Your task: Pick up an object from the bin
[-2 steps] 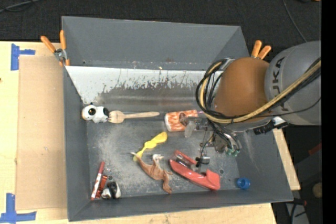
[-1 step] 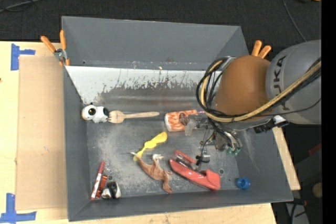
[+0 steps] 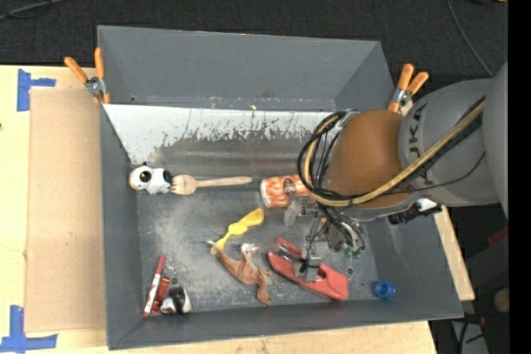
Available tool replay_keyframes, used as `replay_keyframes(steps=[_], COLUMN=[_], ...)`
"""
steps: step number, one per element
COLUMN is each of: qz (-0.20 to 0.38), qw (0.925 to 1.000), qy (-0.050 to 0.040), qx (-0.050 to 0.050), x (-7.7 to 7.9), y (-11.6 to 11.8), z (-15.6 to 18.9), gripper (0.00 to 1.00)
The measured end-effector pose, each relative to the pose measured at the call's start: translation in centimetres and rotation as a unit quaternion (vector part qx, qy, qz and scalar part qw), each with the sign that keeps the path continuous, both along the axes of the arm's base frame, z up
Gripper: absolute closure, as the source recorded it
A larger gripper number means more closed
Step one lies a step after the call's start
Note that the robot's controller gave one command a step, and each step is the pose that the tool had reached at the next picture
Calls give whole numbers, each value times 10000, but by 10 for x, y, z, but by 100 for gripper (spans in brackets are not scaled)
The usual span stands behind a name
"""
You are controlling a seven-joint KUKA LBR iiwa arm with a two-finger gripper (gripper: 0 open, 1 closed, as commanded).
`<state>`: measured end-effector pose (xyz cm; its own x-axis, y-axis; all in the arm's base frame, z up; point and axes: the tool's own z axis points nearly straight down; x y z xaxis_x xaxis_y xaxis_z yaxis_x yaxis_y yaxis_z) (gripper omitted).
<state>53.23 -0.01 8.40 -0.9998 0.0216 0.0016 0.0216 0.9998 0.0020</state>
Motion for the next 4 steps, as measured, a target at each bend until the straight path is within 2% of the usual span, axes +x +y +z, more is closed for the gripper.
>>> replay_keyframes(steps=[1, 2, 3, 4], qz=[787, 785, 1642, 1568], qw=[9969, 9969, 9864, 9876], qy=[-41, -41, -33, -40], qx=[-3, -3, -7, -6], x=[-6, -6, -27, -21], y=[19, 18, 57, 56], z=[57, 57, 56, 42], gripper=[100, 100, 100, 100])
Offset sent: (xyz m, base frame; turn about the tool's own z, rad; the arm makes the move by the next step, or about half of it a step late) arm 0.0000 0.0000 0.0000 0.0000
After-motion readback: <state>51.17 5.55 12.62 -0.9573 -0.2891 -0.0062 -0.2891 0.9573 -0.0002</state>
